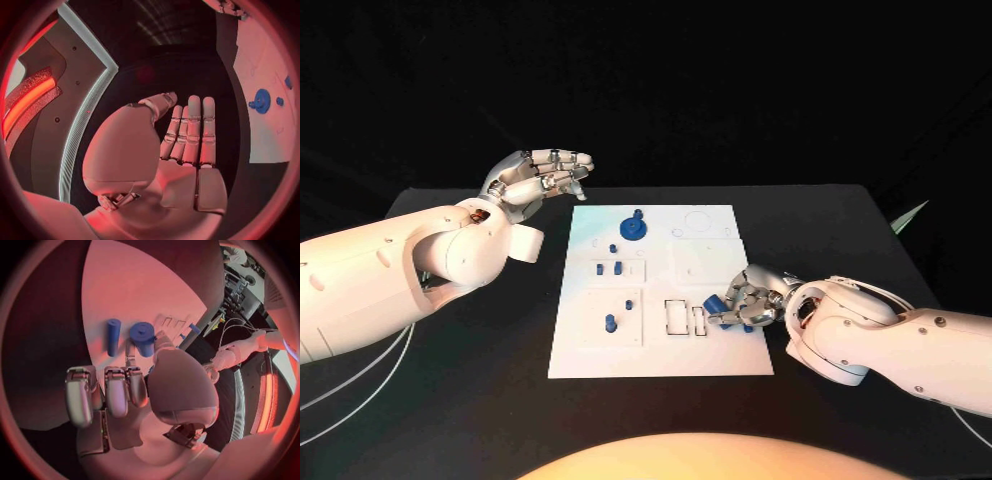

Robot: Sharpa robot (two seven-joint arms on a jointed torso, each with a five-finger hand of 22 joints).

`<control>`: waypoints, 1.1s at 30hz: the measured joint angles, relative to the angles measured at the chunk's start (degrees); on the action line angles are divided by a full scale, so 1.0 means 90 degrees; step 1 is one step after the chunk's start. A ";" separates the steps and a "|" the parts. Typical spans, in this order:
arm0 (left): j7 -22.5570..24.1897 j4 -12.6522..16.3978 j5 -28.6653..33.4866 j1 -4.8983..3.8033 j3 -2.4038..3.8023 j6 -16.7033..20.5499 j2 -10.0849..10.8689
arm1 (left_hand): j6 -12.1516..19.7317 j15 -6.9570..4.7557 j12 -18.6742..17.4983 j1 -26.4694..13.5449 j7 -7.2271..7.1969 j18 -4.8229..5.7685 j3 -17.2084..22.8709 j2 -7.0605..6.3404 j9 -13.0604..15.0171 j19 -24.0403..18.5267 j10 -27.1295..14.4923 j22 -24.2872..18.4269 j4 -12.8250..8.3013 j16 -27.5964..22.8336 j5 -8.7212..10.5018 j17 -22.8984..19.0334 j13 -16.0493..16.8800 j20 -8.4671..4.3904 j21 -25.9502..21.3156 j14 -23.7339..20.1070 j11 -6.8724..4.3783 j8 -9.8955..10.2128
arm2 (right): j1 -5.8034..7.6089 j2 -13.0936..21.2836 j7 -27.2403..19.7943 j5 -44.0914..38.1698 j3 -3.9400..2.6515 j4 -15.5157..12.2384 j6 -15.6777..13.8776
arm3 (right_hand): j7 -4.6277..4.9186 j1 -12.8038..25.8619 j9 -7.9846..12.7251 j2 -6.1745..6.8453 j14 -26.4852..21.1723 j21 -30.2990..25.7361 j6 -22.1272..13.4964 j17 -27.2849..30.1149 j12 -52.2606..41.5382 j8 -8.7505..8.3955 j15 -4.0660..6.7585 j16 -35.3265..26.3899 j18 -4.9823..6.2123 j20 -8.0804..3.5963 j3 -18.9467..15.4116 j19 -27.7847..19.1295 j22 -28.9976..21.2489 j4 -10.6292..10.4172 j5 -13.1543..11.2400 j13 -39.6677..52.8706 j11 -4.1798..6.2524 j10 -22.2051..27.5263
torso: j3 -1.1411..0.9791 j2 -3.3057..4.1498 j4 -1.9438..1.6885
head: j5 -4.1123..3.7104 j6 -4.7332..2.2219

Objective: Assemble the parts on the task board

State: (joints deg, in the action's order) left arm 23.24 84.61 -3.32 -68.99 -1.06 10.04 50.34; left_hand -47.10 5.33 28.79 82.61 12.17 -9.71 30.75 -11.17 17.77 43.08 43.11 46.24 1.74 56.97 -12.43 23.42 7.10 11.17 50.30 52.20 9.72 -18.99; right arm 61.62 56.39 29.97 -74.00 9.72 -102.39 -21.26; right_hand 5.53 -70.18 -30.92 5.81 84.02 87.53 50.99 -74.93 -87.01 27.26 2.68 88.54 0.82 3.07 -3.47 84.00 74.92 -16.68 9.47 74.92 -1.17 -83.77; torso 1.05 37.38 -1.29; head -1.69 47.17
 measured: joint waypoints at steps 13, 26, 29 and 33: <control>-0.0003 0.0001 0.0000 0.0000 -0.0001 -0.0013 0.0001 | 0.0000 0.0000 0.0000 0.0000 0.0000 0.0000 0.0000 0.0000 0.0000 0.0000 0.0000 0.0000 0.0000 0.0000 0.0000 0.0000 0.0001 0.0000 0.0000 0.0000 0.0000 0.0000 | -0.0044 -0.0008 0.0024 -0.0065 0.0016 -0.0088 -0.0248 | -0.0099 -0.0298 0.0084 -0.0295 0.0001 0.0185 0.0261 0.0001 -0.0173 -0.0057 0.0046 0.0025 0.0000 -0.0026 0.0133 -0.0001 -0.0001 0.0011 0.0402 -0.0001 0.0080 -0.0033 | -0.0003 -0.0001 0.0004 | 0.0034 0.0004; -0.0005 -0.0014 0.0000 0.0000 -0.0001 -0.0014 -0.0027 | 0.0000 0.0000 0.0000 0.0000 0.0000 0.0000 0.0000 0.0000 0.0001 0.0000 0.0000 0.0001 0.0000 0.0000 0.0000 -0.0005 0.0001 0.0000 0.0000 0.0000 0.0000 0.0001 | 0.0331 0.0250 0.0029 0.0340 0.0021 -0.0533 -0.0555 | -0.0060 -0.0355 0.0105 -0.0389 0.0002 0.0253 0.0307 0.0001 -0.0224 -0.0140 0.0092 0.0049 -0.0001 -0.0093 0.0311 0.0001 -0.0001 0.0009 0.0683 -0.0001 0.0131 -0.0028 | 0.0001 -0.0004 0.0006 | 0.0005 -0.0043; -0.0005 -0.0016 0.0000 0.0000 -0.0001 -0.0014 -0.0039 | 0.0000 0.0000 0.0000 0.0000 0.0000 -0.0001 0.0000 0.0000 0.0001 0.0000 0.0000 0.0001 0.0000 0.0000 0.0000 -0.0005 0.0001 0.0000 0.0000 0.0000 0.0000 0.0001 | 0.0402 0.0250 0.0024 0.0464 0.0018 -0.0589 -0.0575 | -0.0060 -0.0355 0.0107 -0.0389 0.0002 0.0253 0.0307 0.0002 -0.0236 -0.0162 0.0092 0.0049 0.0000 -0.0093 0.0311 0.0001 -0.0001 0.0009 0.0699 -0.0002 0.0131 -0.0028 | 0.0001 -0.0004 0.0006 | -0.0002 -0.0048; -0.0005 -0.0016 0.0000 0.0000 -0.0002 -0.0014 -0.0045 | 0.0000 0.0000 0.0000 0.0000 0.0000 0.0000 0.0000 0.0000 0.0001 0.0000 0.0000 0.0001 0.0000 0.0000 0.0000 -0.0005 0.0001 0.0000 0.0000 0.0000 0.0000 0.0001 | 0.0435 0.0180 0.0023 0.0642 0.0020 -0.0597 -0.0570 | -0.0036 -0.0328 0.0114 -0.0417 0.0002 0.0253 0.0331 0.0002 -0.0236 -0.0170 0.0091 0.0049 -0.0001 -0.0093 0.0311 0.0001 -0.0002 0.0009 0.0699 -0.0002 0.0131 -0.0028 | 0.0001 -0.0004 0.0002 | -0.0002 -0.0034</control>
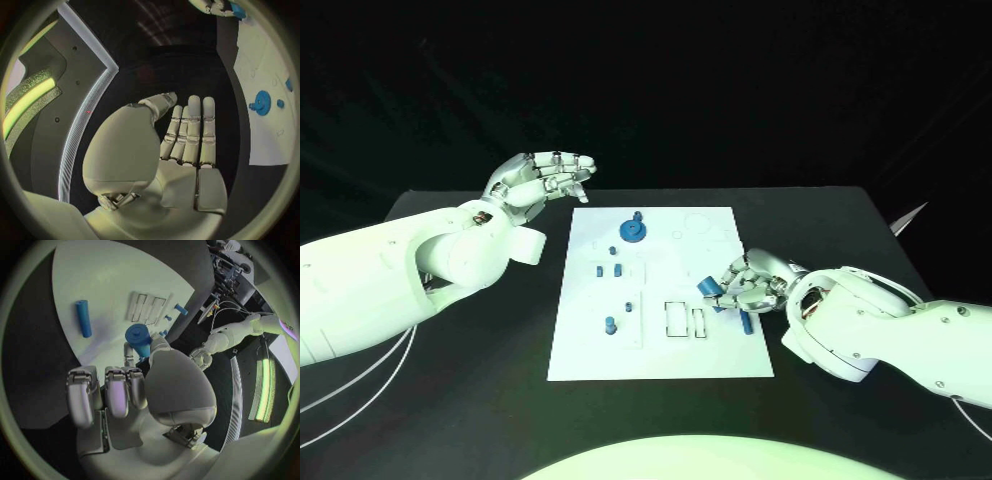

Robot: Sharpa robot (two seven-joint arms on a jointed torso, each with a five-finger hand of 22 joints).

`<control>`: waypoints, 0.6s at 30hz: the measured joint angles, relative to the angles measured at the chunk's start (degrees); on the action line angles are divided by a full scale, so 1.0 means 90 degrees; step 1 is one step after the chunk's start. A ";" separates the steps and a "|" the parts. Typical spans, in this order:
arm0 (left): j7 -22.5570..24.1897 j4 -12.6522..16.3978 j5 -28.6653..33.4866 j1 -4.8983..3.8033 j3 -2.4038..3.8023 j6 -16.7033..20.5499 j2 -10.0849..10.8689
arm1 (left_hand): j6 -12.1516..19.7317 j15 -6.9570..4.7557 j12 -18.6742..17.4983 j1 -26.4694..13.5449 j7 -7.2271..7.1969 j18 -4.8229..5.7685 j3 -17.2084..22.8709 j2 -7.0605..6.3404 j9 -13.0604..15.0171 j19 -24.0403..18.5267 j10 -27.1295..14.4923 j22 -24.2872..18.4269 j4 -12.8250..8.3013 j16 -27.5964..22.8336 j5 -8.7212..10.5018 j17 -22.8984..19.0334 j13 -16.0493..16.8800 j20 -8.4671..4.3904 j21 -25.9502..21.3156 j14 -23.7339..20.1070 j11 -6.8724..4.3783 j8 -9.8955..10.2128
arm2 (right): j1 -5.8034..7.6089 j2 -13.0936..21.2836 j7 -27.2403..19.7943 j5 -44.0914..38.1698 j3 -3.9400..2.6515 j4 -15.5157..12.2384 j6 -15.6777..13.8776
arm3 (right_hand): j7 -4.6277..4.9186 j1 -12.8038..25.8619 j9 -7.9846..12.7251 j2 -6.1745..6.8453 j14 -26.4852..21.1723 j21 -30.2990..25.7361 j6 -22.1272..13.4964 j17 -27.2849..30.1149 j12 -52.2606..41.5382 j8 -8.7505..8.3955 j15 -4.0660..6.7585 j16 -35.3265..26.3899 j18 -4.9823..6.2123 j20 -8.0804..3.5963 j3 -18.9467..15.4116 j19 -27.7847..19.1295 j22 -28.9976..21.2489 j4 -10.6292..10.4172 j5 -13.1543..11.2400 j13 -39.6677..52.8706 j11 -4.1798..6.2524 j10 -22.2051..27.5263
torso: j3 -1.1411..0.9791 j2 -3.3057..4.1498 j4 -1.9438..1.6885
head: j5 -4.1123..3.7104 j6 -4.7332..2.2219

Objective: Assemble the parts on the task board

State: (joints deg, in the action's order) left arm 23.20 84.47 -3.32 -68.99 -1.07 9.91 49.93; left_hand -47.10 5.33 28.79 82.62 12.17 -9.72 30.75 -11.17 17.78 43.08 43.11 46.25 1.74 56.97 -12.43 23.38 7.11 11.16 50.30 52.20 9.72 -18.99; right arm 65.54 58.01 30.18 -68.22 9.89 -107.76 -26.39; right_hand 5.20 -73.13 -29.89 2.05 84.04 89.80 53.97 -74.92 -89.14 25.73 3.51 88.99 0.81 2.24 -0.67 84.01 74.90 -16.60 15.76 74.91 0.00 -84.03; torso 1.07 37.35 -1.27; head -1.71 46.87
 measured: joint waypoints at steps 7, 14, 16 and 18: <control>0.0000 0.0002 0.0000 0.0000 0.0000 0.0000 -0.0008 | 0.0000 0.0000 0.0000 0.0000 0.0000 0.0000 0.0000 0.0000 0.0000 0.0000 0.0000 0.0000 0.0000 0.0000 0.0000 0.0000 0.0000 0.0000 0.0000 0.0000 0.0000 0.0000 | -0.0014 -0.0255 -0.0002 0.0263 0.0004 0.0069 0.0066 | 0.0059 0.0244 0.0039 -0.0208 -0.0008 0.0000 0.0059 0.0000 0.0000 -0.0010 0.0038 0.0000 0.0000 0.0000 0.0018 0.0000 0.0002 -0.0019 -0.0001 0.0000 -0.0001 0.0000 | 0.0000 0.0005 -0.0001 | 0.0004 0.0003; -0.0001 0.0008 0.0000 0.0000 0.0000 0.0000 -0.0012 | 0.0000 0.0000 0.0000 0.0000 0.0000 0.0000 0.0000 0.0000 0.0000 0.0000 0.0000 0.0000 0.0000 0.0000 0.0000 0.0001 0.0001 0.0000 0.0000 0.0000 0.0000 0.0001 | -0.0069 -0.0431 -0.0002 0.0423 0.0008 0.0160 0.0204 | 0.0102 0.0586 0.0023 -0.0196 -0.0001 0.0000 0.0107 0.0000 0.0001 0.0023 0.0045 0.0000 0.0001 -0.0022 0.0023 -0.0022 0.0005 -0.0024 -0.0029 0.0000 0.0068 -0.0002 | 0.0003 0.0005 -0.0004 | 0.0013 0.0025; -0.0001 0.0009 0.0000 0.0000 0.0000 0.0000 -0.0013 | 0.0000 0.0000 0.0000 0.0000 0.0000 0.0000 0.0000 0.0000 0.0000 0.0000 0.0000 0.0000 0.0000 0.0000 0.0000 0.0001 0.0001 0.0000 0.0000 0.0000 0.0000 0.0001 | -0.0084 -0.0465 -0.0001 0.0454 0.0008 0.0181 0.0249 | 0.0105 0.0644 -0.0001 -0.0201 -0.0002 -0.0001 0.0121 0.0000 0.0001 0.0028 0.0047 0.0024 0.0001 -0.0023 0.0025 -0.0022 0.0005 -0.0026 -0.0030 0.0000 0.0068 -0.0002 | 0.0004 0.0004 -0.0004 | 0.0016 0.0028; -0.0002 0.0010 0.0000 0.0000 0.0000 0.0000 -0.0014 | 0.0000 0.0000 0.0000 0.0000 0.0000 0.0000 0.0000 0.0000 0.0000 0.0000 0.0000 0.0000 0.0000 0.0000 0.0000 0.0001 0.0001 0.0000 0.0000 0.0000 0.0000 0.0001 | -0.0100 -0.0507 0.0001 0.0483 0.0008 0.0204 0.0304 | 0.0104 0.0646 -0.0001 -0.0202 -0.0020 -0.0001 0.0123 0.0001 0.0001 0.0029 0.0065 0.0025 0.0000 -0.0045 0.0025 0.0000 0.0005 -0.0026 -0.0030 -0.0001 0.0068 -0.0001 | 0.0003 0.0004 -0.0004 | 0.0021 0.0029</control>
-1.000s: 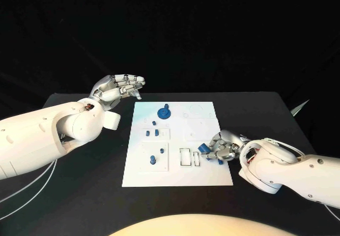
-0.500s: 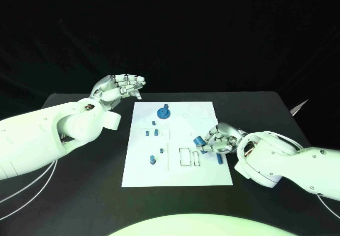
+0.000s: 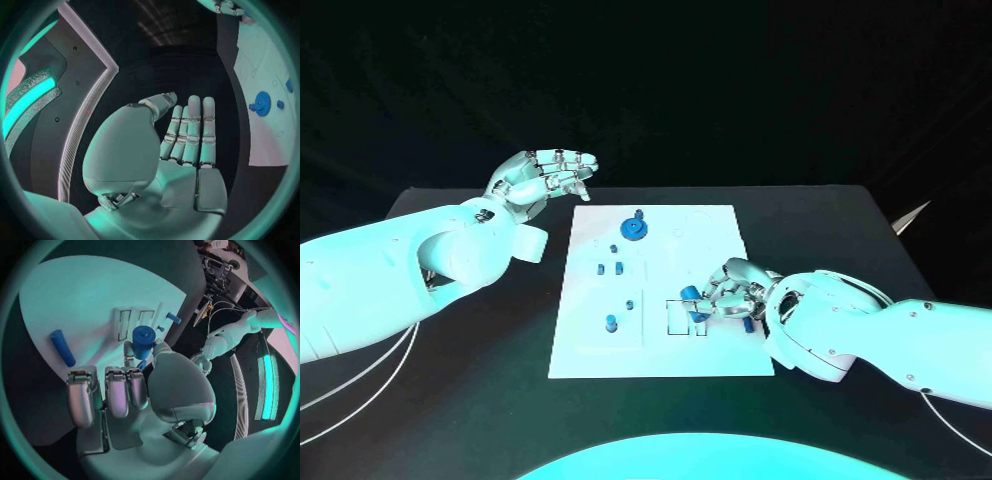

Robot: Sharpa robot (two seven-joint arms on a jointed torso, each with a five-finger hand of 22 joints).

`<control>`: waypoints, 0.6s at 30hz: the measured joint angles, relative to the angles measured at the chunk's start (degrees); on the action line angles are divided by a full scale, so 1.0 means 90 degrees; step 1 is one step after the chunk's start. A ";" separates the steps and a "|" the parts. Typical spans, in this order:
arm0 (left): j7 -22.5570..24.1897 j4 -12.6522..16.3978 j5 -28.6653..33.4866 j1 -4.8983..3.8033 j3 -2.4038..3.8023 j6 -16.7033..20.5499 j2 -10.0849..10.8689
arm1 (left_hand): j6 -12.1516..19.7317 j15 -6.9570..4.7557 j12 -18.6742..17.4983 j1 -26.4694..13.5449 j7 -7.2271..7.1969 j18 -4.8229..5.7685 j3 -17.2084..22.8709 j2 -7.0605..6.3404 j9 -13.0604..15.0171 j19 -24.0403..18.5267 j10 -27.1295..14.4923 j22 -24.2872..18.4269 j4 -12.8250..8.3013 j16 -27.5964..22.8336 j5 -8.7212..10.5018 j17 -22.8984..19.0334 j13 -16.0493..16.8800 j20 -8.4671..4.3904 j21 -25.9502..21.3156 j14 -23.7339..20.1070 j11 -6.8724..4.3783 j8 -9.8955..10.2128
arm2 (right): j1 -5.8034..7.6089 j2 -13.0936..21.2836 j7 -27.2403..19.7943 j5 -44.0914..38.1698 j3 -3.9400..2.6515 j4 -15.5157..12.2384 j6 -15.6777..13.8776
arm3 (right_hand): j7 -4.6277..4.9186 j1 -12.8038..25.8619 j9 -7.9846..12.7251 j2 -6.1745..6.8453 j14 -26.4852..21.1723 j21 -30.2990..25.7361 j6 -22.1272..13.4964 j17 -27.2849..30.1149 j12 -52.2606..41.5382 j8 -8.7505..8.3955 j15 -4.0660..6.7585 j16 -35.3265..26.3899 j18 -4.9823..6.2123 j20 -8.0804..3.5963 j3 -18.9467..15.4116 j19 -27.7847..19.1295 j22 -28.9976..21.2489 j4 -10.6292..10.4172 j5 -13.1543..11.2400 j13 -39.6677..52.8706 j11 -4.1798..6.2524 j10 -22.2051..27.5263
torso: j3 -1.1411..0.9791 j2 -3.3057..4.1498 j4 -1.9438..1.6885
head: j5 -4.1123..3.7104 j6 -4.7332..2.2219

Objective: Assemble the parts on the task board

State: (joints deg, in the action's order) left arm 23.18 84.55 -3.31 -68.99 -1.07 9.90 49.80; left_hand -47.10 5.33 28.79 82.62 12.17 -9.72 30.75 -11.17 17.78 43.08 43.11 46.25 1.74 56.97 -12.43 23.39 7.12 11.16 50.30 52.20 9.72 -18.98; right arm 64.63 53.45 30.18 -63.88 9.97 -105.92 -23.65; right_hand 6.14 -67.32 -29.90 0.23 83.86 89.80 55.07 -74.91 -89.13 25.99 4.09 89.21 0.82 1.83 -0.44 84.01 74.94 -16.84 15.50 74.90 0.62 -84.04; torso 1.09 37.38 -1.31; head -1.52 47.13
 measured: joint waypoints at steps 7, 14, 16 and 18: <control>0.0000 0.0002 0.0000 0.0000 0.0000 -0.0001 0.0000 | 0.0000 0.0000 0.0000 0.0000 0.0000 0.0000 0.0000 0.0000 0.0000 0.0000 0.0000 0.0000 0.0000 0.0000 0.0000 0.0000 0.0000 0.0000 0.0000 0.0000 0.0000 0.0002 | -0.0040 -0.0113 0.0013 0.0043 0.0002 0.0045 0.0152 | -0.0037 0.0034 0.0005 0.0033 -0.0004 0.0000 0.0038 0.0000 0.0000 0.0005 0.0003 0.0000 0.0000 0.0000 0.0000 0.0000 0.0000 0.0000 -0.0036 0.0005 0.0000 0.0000 | 0.0001 -0.0003 0.0000 | 0.0023 0.0014; -0.0001 0.0002 0.0000 0.0000 0.0000 -0.0002 0.0003 | 0.0000 0.0000 0.0000 0.0000 0.0000 0.0000 0.0000 0.0000 0.0000 0.0000 0.0000 0.0000 0.0000 0.0000 0.0000 0.0000 0.0000 0.0000 0.0000 0.0000 0.0000 0.0002 | -0.0061 -0.0185 0.0026 0.0042 0.0004 0.0063 0.0218 | -0.0038 0.0033 0.0017 0.0033 0.0018 0.0000 0.0039 0.0000 0.0001 0.0005 0.0026 0.0000 0.0000 0.0000 -0.0001 0.0000 -0.0001 0.0000 -0.0038 0.0005 0.0000 0.0000 | -0.0001 -0.0002 0.0004 | 0.0043 0.0026; -0.0001 0.0002 0.0000 0.0000 0.0000 -0.0002 0.0003 | 0.0000 0.0000 0.0000 0.0000 0.0000 0.0000 0.0000 0.0000 0.0000 0.0000 0.0000 0.0000 0.0000 0.0000 0.0000 0.0001 0.0000 0.0000 0.0000 0.0000 0.0000 0.0002 | -0.0065 -0.0212 0.0029 0.0036 0.0004 0.0070 0.0229 | -0.0038 0.0034 0.0018 0.0033 0.0018 0.0000 0.0039 0.0000 0.0001 0.0005 0.0026 0.0000 0.0000 0.0000 -0.0001 0.0000 -0.0001 0.0000 -0.0038 0.0005 -0.0001 0.0000 | -0.0002 -0.0002 0.0004 | 0.0046 0.0026; -0.0002 0.0002 0.0000 0.0000 0.0000 -0.0002 0.0003 | 0.0000 0.0000 0.0000 0.0000 0.0000 0.0000 0.0000 0.0000 0.0000 0.0000 0.0000 0.0000 0.0000 0.0000 0.0000 0.0001 0.0000 0.0000 0.0000 0.0000 0.0000 0.0002 | -0.0068 -0.0237 0.0030 0.0031 0.0004 0.0082 0.0239 | -0.0052 0.0034 0.0018 0.0033 0.0018 -0.0001 0.0053 0.0000 0.0001 0.0004 0.0026 0.0000 0.0000 0.0000 -0.0001 0.0000 -0.0001 -0.0001 -0.0038 0.0005 -0.0001 0.0000 | -0.0004 -0.0002 0.0004 | 0.0048 0.0022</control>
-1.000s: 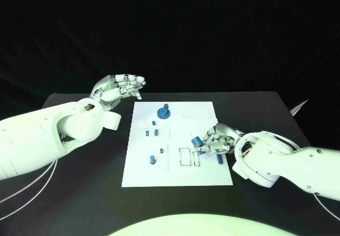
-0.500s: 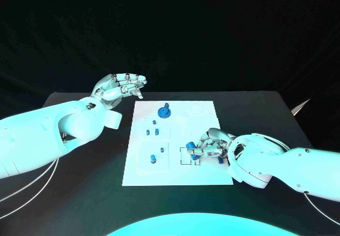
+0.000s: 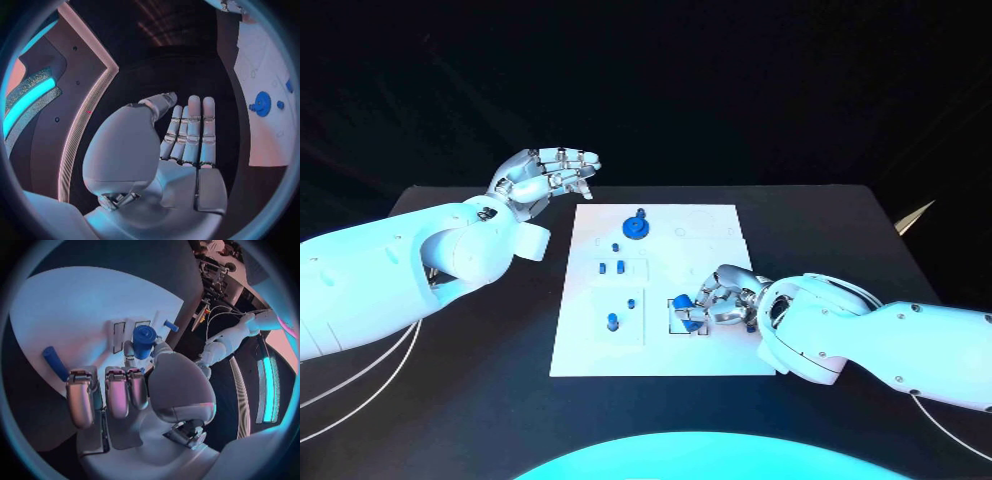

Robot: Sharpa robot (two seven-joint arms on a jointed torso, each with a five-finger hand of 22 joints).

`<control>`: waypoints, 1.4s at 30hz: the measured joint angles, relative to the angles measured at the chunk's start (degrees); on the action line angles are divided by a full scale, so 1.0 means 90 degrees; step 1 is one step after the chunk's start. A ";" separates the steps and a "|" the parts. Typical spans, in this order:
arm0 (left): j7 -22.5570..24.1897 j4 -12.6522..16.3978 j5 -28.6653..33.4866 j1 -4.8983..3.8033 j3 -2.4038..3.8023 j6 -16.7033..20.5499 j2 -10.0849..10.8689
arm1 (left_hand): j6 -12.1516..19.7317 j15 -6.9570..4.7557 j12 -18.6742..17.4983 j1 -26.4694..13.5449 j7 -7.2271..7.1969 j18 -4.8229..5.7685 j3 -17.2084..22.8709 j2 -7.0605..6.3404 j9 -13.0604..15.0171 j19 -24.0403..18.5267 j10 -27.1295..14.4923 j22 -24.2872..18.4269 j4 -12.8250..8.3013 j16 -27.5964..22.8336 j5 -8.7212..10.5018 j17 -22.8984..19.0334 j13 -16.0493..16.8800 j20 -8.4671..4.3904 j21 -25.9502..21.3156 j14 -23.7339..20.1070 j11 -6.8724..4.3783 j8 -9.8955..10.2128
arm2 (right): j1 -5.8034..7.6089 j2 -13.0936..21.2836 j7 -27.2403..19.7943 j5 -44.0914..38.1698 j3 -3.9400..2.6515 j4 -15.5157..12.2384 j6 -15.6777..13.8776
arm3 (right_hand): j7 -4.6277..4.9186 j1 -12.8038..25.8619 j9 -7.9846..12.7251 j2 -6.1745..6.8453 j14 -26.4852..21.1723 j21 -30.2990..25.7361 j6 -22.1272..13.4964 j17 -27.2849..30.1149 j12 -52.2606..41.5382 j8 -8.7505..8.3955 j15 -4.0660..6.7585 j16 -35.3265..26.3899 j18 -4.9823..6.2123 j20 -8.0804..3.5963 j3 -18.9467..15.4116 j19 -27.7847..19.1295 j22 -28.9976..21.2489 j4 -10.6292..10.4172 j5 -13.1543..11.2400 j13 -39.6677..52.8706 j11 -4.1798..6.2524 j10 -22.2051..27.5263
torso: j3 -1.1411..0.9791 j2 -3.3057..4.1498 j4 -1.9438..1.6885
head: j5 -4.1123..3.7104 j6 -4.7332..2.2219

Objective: Assemble the parts on the task board

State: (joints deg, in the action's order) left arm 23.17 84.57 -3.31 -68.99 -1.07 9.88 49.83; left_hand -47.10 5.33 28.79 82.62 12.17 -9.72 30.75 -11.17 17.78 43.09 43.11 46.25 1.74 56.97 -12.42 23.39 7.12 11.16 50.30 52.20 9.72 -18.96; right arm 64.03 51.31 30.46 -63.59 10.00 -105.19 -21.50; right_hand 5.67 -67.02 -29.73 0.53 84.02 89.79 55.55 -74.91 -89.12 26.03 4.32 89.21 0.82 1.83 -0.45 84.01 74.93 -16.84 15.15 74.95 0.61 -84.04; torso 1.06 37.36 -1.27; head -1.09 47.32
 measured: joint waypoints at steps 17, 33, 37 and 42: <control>-0.0003 0.0003 0.0000 -0.0001 0.0000 0.0000 0.0006 | 0.0000 0.0000 0.0033 0.0000 0.0000 0.0000 -0.0019 0.0000 -0.0009 0.0000 0.0000 -0.0015 0.0019 0.0000 0.0000 -0.0006 -0.0010 0.0000 0.0000 0.0000 0.0000 -0.0029 | -0.0007 -0.0178 0.0041 -0.0078 -0.0002 0.0255 0.0075 | -0.0303 0.0445 -0.0067 0.0123 0.0000 -0.0001 0.0327 -0.0005 0.0005 0.0001 0.0000 0.0000 0.0000 0.0001 -0.0211 0.0000 -0.0001 0.0014 -0.0159 -0.0002 0.0000 0.0000 | -0.0001 0.0004 0.0001 | 0.0002 -0.0017; -0.0031 0.0007 -0.0007 -0.0001 -0.0001 0.0002 0.0022 | 0.0000 0.0000 0.0032 -0.0026 0.0000 0.0000 -0.0018 -0.0026 -0.0008 0.0000 0.0000 -0.0015 0.0018 0.0025 0.0000 -0.0005 -0.0010 0.0000 -0.0026 0.0000 0.0000 -0.0029 | -0.0027 -0.0292 0.0193 -0.0247 -0.0002 0.0383 0.0089 | -0.0291 0.0611 -0.0096 0.0125 0.0000 -0.0005 0.0314 -0.0004 0.0063 0.0039 0.0000 0.0000 0.0000 0.0001 -0.0495 0.0000 -0.0002 0.0016 -0.0611 -0.0003 0.0001 0.0001 | 0.0000 0.0002 0.0000 | 0.0004 0.0000; -0.0036 0.0009 -0.0008 -0.0001 -0.0001 0.0002 0.0023 | 0.0000 0.0000 0.0032 -0.0026 0.0000 0.0000 -0.0018 -0.0026 -0.0015 0.0000 0.0000 -0.0022 0.0018 0.0025 0.0000 -0.0005 -0.0010 0.0000 -0.0026 0.0000 0.0000 -0.0029 | -0.0036 -0.0282 0.0208 -0.0276 -0.0002 0.0351 0.0089 | -0.0291 0.0610 -0.0094 0.0125 0.0000 -0.0005 0.0314 -0.0004 0.0063 0.0039 0.0000 -0.0001 0.0000 0.0001 -0.0494 0.0000 -0.0002 0.0017 -0.0611 -0.0003 0.0000 0.0001 | 0.0000 0.0002 0.0001 | 0.0009 0.0006; -0.0041 0.0009 -0.0009 -0.0001 -0.0001 0.0002 0.0026 | 0.0000 0.0000 0.0032 -0.0026 0.0000 0.0000 -0.0018 -0.0026 -0.0015 0.0000 0.0000 -0.0022 0.0018 0.0025 0.0000 -0.0004 -0.0009 0.0000 -0.0026 0.0000 0.0000 -0.0029 | -0.0047 -0.0237 0.0215 -0.0325 0.0001 0.0288 0.0074 | -0.0291 0.0611 -0.0093 0.0125 0.0000 -0.0005 0.0314 -0.0003 0.0063 0.0039 0.0000 -0.0001 0.0000 0.0001 -0.0494 0.0000 -0.0002 0.0017 -0.0611 -0.0003 0.0000 0.0001 | 0.0000 0.0002 0.0002 | 0.0015 0.0007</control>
State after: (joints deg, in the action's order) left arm 22.79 84.65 -3.39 -69.00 -1.08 9.90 50.06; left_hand -47.10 5.33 29.08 82.39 12.17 -9.72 30.59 -11.40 17.65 43.09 43.11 46.06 1.90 57.20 -12.42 23.35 7.03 11.16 50.07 52.20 9.72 -19.22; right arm 63.61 49.18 32.40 -66.52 10.01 -102.60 -20.84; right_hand 3.06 -61.53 -30.57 1.65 84.02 89.75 58.37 -74.94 -88.55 26.38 4.32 89.20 0.82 1.84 -4.89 84.01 74.91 -16.69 9.65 74.92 0.61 -84.04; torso 1.06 37.39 -1.25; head -0.96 47.39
